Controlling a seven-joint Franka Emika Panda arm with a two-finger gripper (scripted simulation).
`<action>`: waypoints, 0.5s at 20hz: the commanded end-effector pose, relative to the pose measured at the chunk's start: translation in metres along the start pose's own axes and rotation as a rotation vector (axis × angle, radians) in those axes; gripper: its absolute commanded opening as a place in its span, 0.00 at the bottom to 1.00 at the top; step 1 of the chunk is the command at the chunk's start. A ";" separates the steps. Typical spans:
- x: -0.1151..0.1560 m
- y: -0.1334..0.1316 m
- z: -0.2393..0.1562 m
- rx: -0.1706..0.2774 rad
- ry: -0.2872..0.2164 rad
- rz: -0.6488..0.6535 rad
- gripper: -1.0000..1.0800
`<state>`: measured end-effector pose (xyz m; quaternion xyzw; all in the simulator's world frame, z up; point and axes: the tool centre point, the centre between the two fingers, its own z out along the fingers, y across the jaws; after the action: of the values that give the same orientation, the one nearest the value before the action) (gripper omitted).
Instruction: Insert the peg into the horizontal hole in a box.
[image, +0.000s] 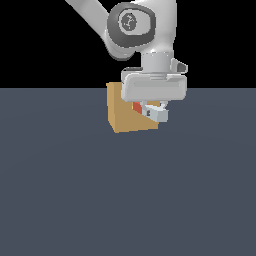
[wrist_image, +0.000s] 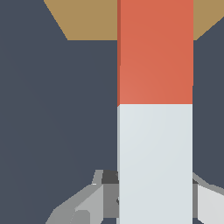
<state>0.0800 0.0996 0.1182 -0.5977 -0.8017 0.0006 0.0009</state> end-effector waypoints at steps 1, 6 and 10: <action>0.000 0.001 -0.002 -0.002 -0.001 0.002 0.00; -0.001 0.003 -0.002 -0.002 -0.001 0.001 0.00; -0.001 0.004 -0.002 -0.003 -0.001 0.001 0.00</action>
<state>0.0829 0.0991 0.1188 -0.5983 -0.8013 0.0005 0.0006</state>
